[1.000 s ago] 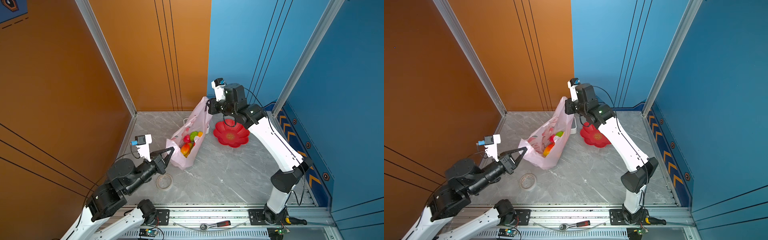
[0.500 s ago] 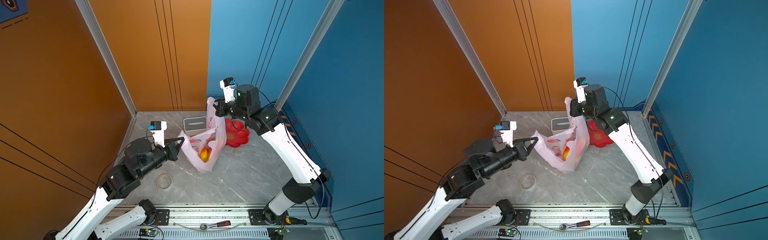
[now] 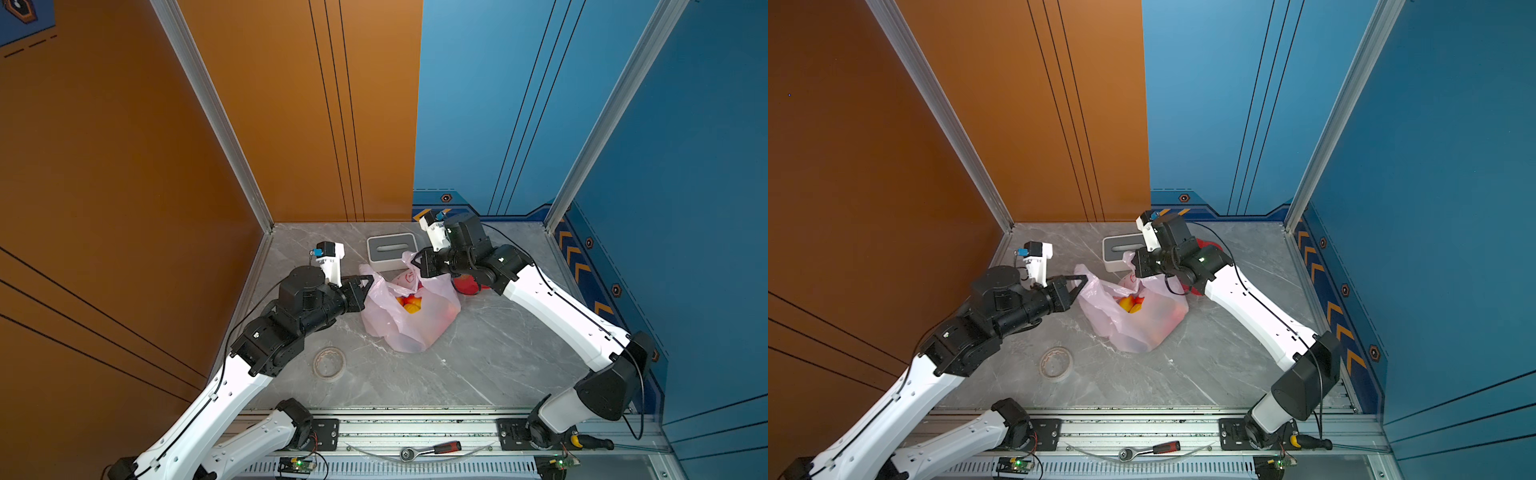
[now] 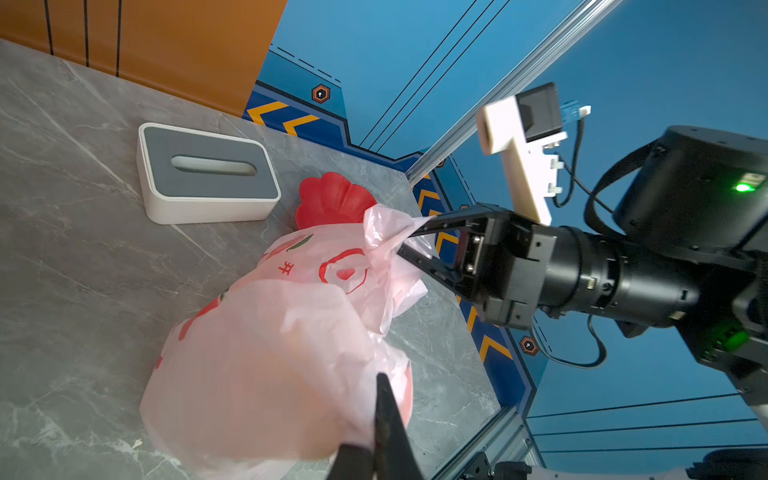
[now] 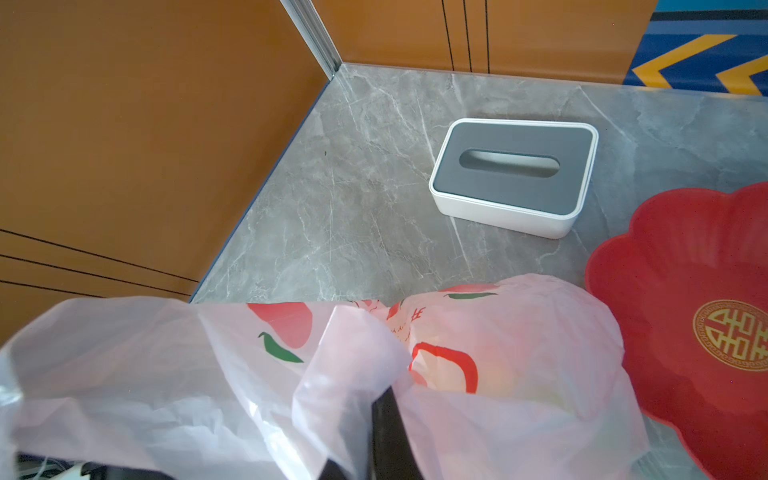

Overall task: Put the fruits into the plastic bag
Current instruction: 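Lift the bag upright with both grippers holding its handles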

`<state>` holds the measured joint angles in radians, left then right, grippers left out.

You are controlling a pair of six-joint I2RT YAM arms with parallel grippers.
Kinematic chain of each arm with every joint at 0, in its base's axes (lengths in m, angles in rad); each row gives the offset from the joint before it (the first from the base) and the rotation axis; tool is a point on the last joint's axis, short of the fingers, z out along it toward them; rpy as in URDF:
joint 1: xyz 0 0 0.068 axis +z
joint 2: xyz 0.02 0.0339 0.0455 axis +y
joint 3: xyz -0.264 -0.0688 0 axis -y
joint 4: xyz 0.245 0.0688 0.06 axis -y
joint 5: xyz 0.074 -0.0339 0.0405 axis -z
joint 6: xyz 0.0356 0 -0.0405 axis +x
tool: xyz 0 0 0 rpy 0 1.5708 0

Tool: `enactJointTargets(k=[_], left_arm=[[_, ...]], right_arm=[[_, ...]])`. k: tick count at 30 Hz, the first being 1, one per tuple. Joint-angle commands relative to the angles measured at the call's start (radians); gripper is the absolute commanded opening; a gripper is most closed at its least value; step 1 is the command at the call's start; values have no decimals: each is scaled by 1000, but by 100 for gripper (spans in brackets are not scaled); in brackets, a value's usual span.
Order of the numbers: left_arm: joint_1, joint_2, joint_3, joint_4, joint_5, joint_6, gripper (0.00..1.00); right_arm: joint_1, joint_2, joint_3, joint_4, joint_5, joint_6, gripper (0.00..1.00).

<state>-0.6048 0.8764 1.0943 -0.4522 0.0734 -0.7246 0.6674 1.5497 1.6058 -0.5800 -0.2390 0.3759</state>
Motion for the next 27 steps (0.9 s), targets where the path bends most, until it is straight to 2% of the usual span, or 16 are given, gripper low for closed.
enactJointTargets(k=[1, 8, 14, 16, 19, 21, 24, 25, 26, 27], left_arm=[[14, -8, -7, 37, 39, -13, 0], [28, 50, 50, 53, 65, -9, 0], [34, 171, 18, 135, 128, -38, 0], [33, 186, 2, 154, 142, -59, 28], [33, 171, 5, 135, 139, -54, 37], [34, 150, 21, 92, 122, -37, 46], [40, 123, 40, 45, 114, -16, 67], [44, 114, 43, 34, 114, -13, 75], [46, 107, 45, 26, 114, -10, 78], [49, 100, 49, 16, 114, -8, 90]], right_arm=[[-19, -54, 13, 34, -45, 31, 0], [-26, -87, 75, 68, -114, 57, 0], [-26, -49, -61, 107, -164, 86, 0], [-27, -36, -100, 107, -187, 91, 5], [-41, -48, -110, 74, -180, 76, 15], [-53, -74, -110, 63, -158, 65, 26], [-74, -100, -96, 33, -143, 53, 49], [-81, -104, -91, 20, -142, 48, 53], [-89, -109, -86, 10, -139, 45, 57], [-97, -114, -82, -1, -138, 42, 63]])
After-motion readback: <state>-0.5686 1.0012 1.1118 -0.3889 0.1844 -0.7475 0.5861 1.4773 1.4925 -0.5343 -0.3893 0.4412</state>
